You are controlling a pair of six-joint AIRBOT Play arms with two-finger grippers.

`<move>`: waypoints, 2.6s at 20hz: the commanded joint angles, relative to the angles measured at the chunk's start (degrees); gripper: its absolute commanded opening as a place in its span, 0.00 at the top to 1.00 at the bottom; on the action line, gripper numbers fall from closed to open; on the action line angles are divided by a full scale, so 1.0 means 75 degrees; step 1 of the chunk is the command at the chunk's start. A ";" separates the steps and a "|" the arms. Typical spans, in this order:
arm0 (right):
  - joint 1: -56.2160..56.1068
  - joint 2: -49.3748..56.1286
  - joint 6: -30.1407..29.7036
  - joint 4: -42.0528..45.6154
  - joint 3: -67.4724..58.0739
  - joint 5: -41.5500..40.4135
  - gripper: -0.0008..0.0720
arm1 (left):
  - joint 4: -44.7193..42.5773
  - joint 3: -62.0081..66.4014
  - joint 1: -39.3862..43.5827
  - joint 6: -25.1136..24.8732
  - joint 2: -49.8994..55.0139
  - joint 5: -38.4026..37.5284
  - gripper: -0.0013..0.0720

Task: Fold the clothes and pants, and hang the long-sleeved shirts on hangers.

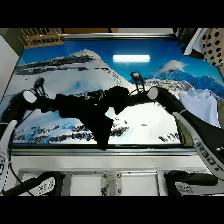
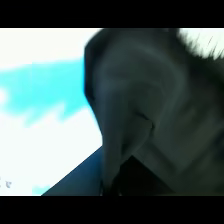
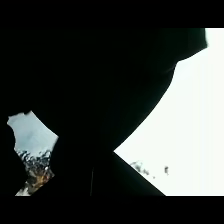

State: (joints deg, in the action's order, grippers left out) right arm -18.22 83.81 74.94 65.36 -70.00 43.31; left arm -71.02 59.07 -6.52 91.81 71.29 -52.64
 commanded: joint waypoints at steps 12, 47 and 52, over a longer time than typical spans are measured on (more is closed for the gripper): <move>0.1527 -0.6167 0.0038 0.1440 -0.1769 0.2436 0.97 | 0.0239 0.3975 -0.0286 -0.0230 -0.5718 -0.1268 0.97; 0.1734 -0.2398 0.1204 0.0842 0.0265 0.1947 0.34 | 0.1169 -0.2090 -0.1632 -0.0673 0.0583 -0.0262 0.14; 0.1734 -0.2480 0.1207 0.0501 0.0627 0.1886 0.34 | 0.2492 -0.2512 -0.1355 -0.1457 0.1005 -0.0079 0.14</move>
State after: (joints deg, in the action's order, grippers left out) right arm -5.19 66.13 84.01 71.00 -67.24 57.54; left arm -57.25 42.92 -17.74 83.83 77.65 -54.57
